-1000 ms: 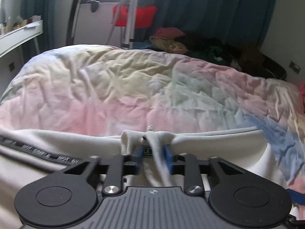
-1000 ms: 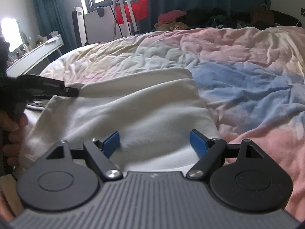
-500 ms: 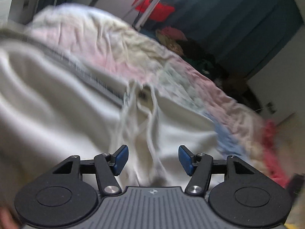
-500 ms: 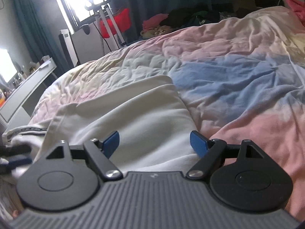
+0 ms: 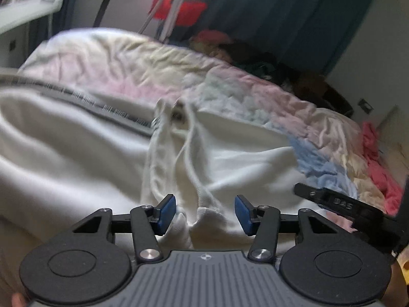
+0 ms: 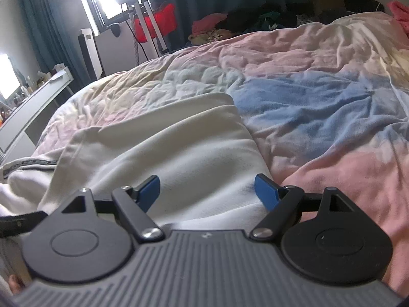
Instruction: Fold clothes
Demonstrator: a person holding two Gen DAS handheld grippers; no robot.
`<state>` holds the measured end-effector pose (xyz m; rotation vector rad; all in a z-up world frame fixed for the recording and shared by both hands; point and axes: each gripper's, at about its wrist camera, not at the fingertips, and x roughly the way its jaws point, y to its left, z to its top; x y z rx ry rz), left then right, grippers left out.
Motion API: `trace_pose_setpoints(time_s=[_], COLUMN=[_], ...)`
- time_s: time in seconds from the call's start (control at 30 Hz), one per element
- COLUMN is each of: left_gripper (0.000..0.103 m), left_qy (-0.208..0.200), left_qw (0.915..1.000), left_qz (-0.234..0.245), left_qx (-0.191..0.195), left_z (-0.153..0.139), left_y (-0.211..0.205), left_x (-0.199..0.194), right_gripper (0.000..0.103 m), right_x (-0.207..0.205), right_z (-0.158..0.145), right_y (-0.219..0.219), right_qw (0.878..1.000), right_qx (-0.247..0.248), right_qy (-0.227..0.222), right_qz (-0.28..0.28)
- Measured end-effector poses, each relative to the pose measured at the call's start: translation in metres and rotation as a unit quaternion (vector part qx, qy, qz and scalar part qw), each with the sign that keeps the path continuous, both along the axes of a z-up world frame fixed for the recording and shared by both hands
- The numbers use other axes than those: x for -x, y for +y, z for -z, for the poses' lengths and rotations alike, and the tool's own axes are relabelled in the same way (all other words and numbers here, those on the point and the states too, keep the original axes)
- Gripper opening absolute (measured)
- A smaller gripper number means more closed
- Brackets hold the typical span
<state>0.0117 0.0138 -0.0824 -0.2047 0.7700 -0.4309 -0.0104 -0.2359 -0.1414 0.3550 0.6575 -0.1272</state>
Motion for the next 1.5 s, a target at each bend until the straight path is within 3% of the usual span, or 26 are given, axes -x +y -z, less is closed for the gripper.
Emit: trace_pose_setpoints(time_s=[0.1,0.2,0.33,0.43,0.5,0.6,0.63,0.9,0.97,1.03,1.17,1.3,1.37,1.5], left_gripper=[0.055,0.057,0.058,0.056,0.049,0.028,0.015,0.012,0.017,0.022,0.053,0.063,0.075,0.077], left_qy=[-0.045,-0.038,0.030,0.054,0.045,0.024,0.019,0.009,0.004,0.005,0.011,0.020,0.024,0.033], left_qw=[0.9989,0.9987,0.9986,0.9983,0.9989,0.9997,0.9998,0.9970,0.9961,0.9963,0.9972,0.9950,0.9926,0.9852], left_qz=[0.015,0.033,-0.008,-0.017,-0.006,0.006,0.007,-0.023,-0.021,-0.024,-0.040,-0.090,-0.116,-0.168], left_qx=[-0.006,-0.001,-0.042,-0.013,0.007,-0.001,-0.005,-0.074,-0.085,-0.083,-0.062,-0.038,-0.026,-0.002], left_z=[-0.009,-0.005,0.017,0.025,0.022,0.018,0.017,0.023,0.024,0.023,0.018,-0.001,-0.012,-0.032], left_y=[-0.007,-0.014,-0.015,-0.006,-0.003,-0.008,-0.010,-0.015,-0.018,-0.017,-0.004,0.036,0.057,0.100], left_x=[0.009,0.006,-0.012,-0.018,-0.016,-0.011,-0.010,-0.006,-0.005,-0.004,-0.002,-0.004,-0.005,-0.007], right_gripper=[0.082,0.082,0.082,0.082,0.082,0.082,0.082,0.079,0.078,0.068,0.067,0.067,0.067,0.068], right_x=[0.000,0.001,0.001,0.002,0.002,0.004,0.005,0.010,0.008,0.004,-0.003,-0.002,0.000,0.000], right_z=[0.000,0.000,0.000,0.000,0.000,-0.003,-0.005,-0.008,-0.004,0.001,0.009,0.010,0.010,0.009], right_y=[-0.001,-0.002,-0.004,-0.004,-0.002,0.002,0.003,0.011,0.018,0.023,0.027,0.027,0.026,0.025], right_qw=[1.000,1.000,1.000,1.000,1.000,1.000,1.000,0.999,0.998,0.998,0.996,0.997,0.997,0.998], right_qx=[-0.003,-0.006,-0.009,-0.010,-0.005,0.005,0.008,0.024,0.039,0.052,0.051,0.043,0.039,0.033], right_qy=[-0.001,-0.001,-0.001,-0.001,-0.001,-0.007,-0.013,-0.023,-0.011,0.002,0.025,0.024,0.023,0.020], right_qz=[0.001,0.000,0.000,0.000,-0.002,-0.006,-0.006,-0.025,-0.037,-0.046,-0.062,-0.061,-0.061,-0.059])
